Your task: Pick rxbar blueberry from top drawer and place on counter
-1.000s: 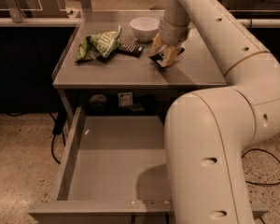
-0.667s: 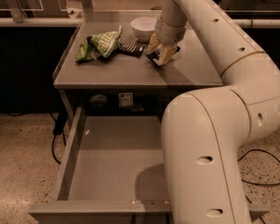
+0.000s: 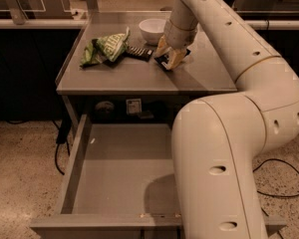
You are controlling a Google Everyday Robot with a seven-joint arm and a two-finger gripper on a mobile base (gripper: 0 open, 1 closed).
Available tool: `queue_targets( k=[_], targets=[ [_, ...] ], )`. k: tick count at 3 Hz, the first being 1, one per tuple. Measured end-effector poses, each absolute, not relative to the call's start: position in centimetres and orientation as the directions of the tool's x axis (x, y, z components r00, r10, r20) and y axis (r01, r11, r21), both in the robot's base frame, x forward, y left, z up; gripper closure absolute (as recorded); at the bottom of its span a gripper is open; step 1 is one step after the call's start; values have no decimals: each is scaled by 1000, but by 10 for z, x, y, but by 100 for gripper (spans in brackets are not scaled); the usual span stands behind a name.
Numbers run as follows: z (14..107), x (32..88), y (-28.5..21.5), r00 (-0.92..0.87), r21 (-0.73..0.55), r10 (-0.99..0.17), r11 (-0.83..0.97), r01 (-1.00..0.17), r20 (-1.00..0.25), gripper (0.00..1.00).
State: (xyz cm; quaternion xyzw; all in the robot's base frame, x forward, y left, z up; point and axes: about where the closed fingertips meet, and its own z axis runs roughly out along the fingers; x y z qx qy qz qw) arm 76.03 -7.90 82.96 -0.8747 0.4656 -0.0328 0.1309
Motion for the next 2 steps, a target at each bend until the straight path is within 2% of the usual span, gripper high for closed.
queue_targets(
  k=[2],
  targets=[
    [829,761,-79,564,-260,-823,-532,-806,-64,11]
  ],
)
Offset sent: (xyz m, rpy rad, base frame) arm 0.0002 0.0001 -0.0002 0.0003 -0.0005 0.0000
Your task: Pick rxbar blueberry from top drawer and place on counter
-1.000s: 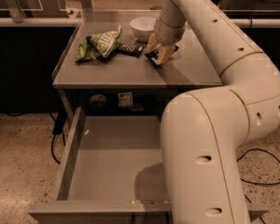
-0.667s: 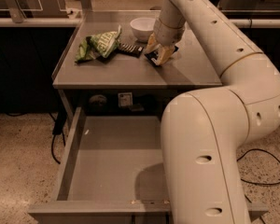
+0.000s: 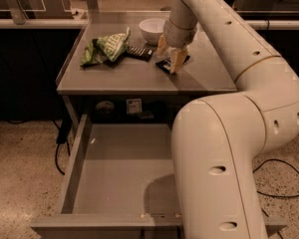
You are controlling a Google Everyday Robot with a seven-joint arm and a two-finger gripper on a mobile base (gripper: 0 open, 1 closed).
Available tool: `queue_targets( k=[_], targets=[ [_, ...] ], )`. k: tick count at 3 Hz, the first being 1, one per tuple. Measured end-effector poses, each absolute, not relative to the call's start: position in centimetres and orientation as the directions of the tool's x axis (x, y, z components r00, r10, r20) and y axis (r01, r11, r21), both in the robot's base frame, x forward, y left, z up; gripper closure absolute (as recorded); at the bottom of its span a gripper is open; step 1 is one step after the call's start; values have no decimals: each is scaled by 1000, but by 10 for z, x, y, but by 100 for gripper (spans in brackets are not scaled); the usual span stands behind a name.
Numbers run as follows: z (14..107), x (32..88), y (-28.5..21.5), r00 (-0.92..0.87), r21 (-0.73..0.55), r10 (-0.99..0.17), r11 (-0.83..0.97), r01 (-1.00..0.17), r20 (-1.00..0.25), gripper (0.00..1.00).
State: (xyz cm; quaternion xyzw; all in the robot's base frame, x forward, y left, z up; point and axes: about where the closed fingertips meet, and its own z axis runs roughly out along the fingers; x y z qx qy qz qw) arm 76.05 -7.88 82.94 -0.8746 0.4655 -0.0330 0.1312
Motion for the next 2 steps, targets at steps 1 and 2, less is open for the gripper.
queue_targets(
  k=[1,2],
  targets=[
    [829,761,-79,564,-260,-823,-532,-806,-64,0],
    [832,761,-80,557,-262,-828,-525,-810,-62,0]
  ],
)
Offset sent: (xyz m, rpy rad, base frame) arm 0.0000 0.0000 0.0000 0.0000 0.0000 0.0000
